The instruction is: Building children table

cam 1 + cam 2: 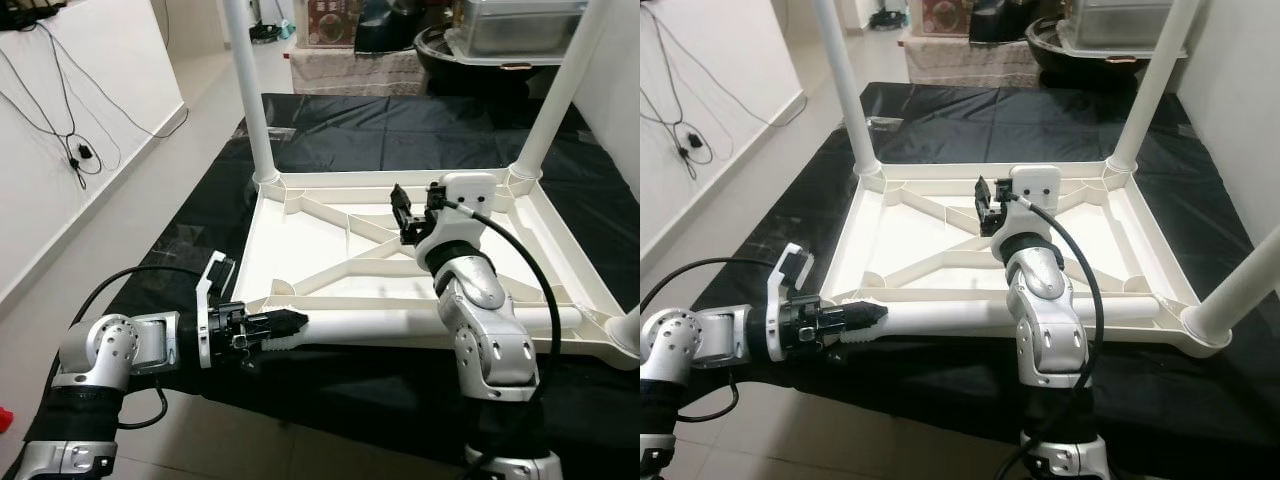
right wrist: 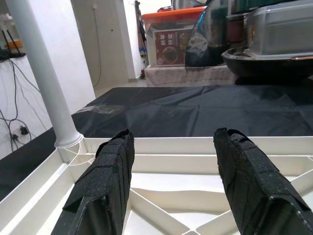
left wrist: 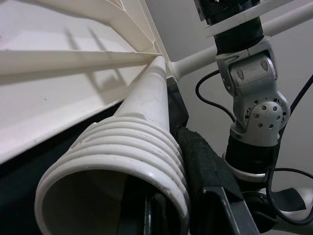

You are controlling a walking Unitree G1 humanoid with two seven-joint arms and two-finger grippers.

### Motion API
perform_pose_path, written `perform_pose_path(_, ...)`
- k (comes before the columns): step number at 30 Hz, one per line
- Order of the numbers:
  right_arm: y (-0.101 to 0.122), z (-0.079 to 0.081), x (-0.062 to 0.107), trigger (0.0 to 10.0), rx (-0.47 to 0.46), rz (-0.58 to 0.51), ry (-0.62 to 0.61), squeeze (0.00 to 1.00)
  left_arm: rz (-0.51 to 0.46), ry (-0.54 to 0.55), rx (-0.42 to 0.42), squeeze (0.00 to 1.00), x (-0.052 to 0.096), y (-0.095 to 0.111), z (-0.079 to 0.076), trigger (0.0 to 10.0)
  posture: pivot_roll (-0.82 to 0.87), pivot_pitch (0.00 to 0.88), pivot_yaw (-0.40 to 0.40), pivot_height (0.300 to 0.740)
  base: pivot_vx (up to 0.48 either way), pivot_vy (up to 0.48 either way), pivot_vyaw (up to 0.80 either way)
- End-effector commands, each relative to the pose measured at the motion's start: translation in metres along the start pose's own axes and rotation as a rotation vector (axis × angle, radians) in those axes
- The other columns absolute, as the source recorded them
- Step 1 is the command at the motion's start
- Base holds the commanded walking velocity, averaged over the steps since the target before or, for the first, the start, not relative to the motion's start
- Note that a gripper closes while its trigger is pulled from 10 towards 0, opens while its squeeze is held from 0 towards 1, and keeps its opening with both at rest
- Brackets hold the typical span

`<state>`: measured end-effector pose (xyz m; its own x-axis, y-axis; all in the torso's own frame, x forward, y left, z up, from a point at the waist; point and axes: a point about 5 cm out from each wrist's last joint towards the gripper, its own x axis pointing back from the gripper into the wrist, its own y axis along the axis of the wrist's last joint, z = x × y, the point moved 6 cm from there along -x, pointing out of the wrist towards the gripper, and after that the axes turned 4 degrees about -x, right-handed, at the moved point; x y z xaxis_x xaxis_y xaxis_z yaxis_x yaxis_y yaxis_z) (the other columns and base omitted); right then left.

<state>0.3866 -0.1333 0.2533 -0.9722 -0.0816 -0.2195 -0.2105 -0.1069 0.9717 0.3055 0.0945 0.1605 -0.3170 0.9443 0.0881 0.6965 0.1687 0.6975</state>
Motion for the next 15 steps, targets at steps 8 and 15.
perform_pose_path(8,0.024,0.002,-0.017,10.0,-0.065,-0.073,-0.005,0.00,-0.276,0.025,-0.151,0.00,-0.001,0.049,-0.020,0.0,0.18,0.032,0.016,0.740,0.000,0.000,0.00)
perform_pose_path(15,0.037,-0.005,-0.025,10.0,-0.084,-0.107,-0.030,0.00,-0.414,0.021,-0.198,0.00,-0.001,0.072,-0.035,0.0,0.17,0.000,0.006,0.740,0.000,0.000,0.00)
